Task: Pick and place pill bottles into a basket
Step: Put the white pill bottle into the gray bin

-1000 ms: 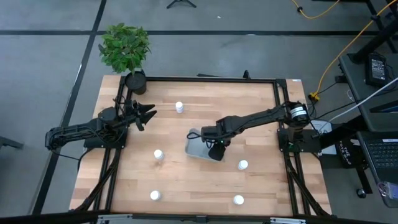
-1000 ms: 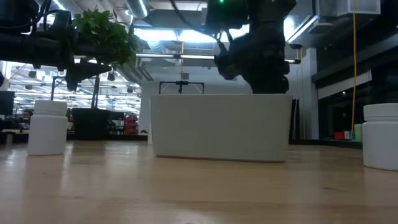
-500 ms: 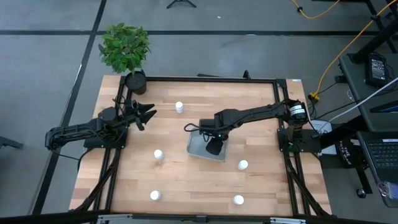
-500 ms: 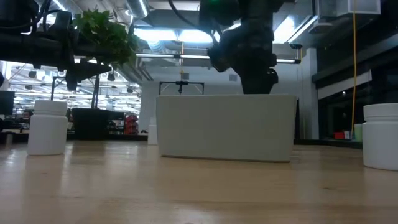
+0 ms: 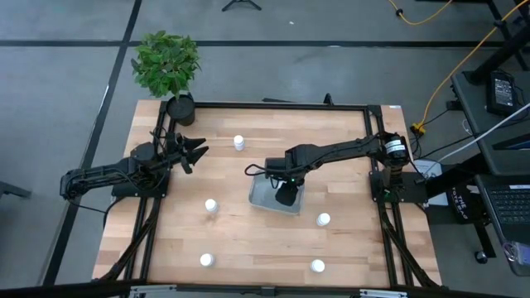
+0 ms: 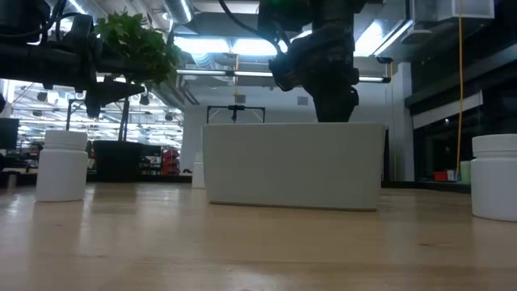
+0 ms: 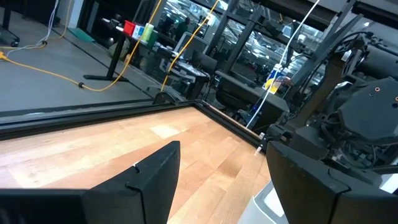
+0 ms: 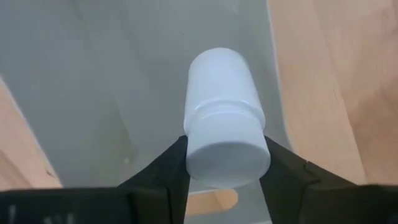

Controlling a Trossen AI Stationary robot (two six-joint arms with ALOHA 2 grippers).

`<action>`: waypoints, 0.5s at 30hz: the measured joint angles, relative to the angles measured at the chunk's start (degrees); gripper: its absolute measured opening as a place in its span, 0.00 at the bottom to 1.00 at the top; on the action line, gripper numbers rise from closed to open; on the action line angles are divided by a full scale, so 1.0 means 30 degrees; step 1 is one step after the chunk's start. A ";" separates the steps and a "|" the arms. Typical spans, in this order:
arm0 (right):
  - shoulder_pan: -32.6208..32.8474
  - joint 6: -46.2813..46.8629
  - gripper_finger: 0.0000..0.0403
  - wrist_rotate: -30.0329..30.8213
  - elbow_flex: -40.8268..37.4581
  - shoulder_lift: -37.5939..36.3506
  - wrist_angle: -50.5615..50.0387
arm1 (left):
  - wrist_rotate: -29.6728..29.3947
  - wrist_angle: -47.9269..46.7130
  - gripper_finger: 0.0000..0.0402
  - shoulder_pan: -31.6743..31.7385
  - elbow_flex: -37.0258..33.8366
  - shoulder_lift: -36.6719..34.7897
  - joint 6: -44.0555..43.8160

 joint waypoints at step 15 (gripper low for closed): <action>0.0147 -0.0056 0.38 -0.0219 0.0007 0.0000 -0.1873 | -0.0007 0.0002 0.58 0.0003 0.0000 0.0000 0.0226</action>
